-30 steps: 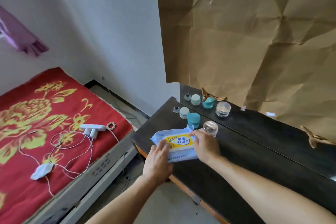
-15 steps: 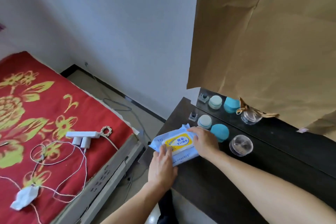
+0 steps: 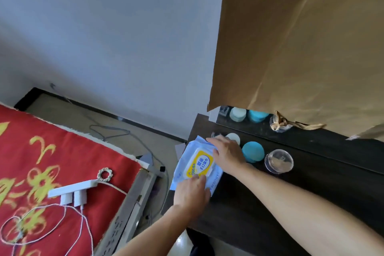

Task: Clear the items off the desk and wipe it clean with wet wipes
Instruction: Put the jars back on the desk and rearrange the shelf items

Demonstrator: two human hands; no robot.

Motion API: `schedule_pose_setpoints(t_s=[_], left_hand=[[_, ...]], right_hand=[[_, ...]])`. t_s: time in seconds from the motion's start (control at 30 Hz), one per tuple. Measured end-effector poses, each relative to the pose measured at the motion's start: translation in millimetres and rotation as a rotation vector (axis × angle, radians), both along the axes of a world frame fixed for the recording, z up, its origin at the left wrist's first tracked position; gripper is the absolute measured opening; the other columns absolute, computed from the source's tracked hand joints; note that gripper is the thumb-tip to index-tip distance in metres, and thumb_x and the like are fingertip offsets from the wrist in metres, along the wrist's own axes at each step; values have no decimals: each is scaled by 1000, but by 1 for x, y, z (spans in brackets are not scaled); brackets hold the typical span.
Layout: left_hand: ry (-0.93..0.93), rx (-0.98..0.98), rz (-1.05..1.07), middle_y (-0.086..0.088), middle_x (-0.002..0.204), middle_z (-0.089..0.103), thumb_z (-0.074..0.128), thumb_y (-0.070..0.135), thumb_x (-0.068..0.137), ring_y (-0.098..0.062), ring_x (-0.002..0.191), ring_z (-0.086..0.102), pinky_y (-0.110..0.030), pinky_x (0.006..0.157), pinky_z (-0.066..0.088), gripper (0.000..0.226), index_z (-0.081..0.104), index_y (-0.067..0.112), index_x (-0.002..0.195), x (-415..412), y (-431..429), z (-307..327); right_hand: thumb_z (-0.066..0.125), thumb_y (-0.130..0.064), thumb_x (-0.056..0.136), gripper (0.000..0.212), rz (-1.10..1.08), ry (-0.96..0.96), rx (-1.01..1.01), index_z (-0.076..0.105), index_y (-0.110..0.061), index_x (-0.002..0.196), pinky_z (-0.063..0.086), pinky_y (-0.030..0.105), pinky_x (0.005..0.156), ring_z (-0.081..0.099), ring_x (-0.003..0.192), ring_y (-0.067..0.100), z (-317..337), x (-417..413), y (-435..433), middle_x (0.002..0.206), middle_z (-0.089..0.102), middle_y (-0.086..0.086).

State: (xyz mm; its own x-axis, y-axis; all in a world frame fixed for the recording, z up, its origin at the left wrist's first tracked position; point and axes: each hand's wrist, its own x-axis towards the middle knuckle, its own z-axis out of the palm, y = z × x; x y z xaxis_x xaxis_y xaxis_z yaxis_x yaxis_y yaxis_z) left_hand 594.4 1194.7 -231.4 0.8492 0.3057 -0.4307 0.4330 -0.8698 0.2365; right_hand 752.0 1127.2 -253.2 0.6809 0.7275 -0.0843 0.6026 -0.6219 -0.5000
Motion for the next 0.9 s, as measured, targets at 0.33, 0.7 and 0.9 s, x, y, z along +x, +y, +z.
schedule_pose_setpoints(t_s=[0.33, 0.7, 0.9], left_hand=[[-211, 67, -210, -5, 105, 61, 39, 31, 93, -31, 94, 61, -37, 70, 43, 21, 54, 16, 99, 61, -59, 46], [-400, 88, -483, -1, 106, 63, 42, 32, 91, -27, 96, 62, -32, 72, 45, 22, 58, 20, 101, 58, -282, 86], [-478, 11, -651, -1, 105, 62, 42, 32, 91, -28, 95, 62, -33, 72, 45, 21, 57, 19, 99, 52, -414, 105]], right_hand=[[63, -10, 80, 28, -228, -167, 147, 67, -16, 108, 53, 37, 76, 62, 96, 22, 44, 4, -150, 105, 65, -1], [65, -14, 78, 27, -536, -335, 132, 68, -18, 105, 53, 31, 68, 66, 85, 22, 80, -67, -411, 99, 65, -2], [61, -19, 86, 28, -712, -361, 66, 65, -17, 113, 53, 32, 75, 64, 94, 18, 107, -105, -556, 106, 64, -3]])
